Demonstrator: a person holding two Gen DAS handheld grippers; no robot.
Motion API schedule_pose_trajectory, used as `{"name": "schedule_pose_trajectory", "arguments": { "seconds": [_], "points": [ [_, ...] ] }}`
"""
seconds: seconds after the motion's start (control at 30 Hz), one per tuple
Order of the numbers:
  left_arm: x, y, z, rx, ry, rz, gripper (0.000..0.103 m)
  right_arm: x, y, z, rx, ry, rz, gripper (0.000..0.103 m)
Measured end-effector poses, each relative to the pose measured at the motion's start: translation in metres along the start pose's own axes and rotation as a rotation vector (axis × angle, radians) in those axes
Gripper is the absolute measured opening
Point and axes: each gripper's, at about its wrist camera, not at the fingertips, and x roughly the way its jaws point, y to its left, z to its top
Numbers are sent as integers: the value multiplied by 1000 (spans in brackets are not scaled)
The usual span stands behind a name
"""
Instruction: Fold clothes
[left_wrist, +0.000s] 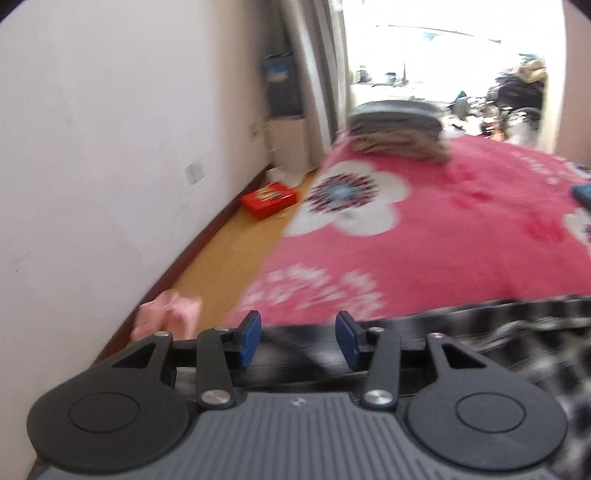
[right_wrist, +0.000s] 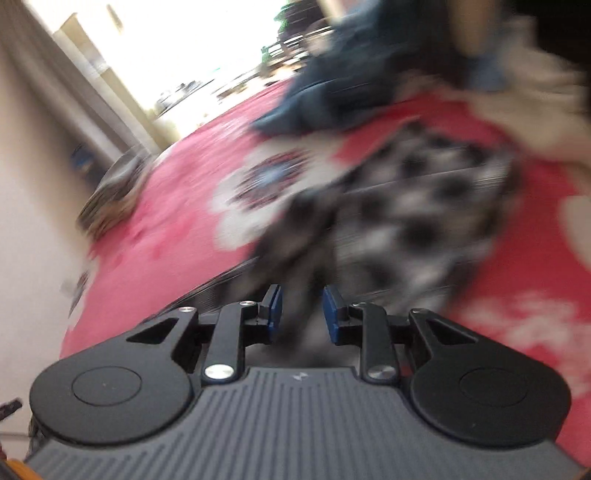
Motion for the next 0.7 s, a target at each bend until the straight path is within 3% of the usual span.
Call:
{"name": "schedule_pose_trajectory", "arguments": {
  "seconds": [0.17,0.33,0.5,0.7],
  "points": [
    [-12,-67,11,12,33,-166,47,1,-86,26,192,-109,-93,26],
    [-5,-135,4,35,155,-334,47,35,-152,46,385,-132,-150,26],
    [6,-174,-21,53,233,-370,46,49,-187,42,584,-172,-196,24],
    [16,-183,-38,44,290,-376,46,56,-176,52,501,-157,-187,25]
  ]
}}
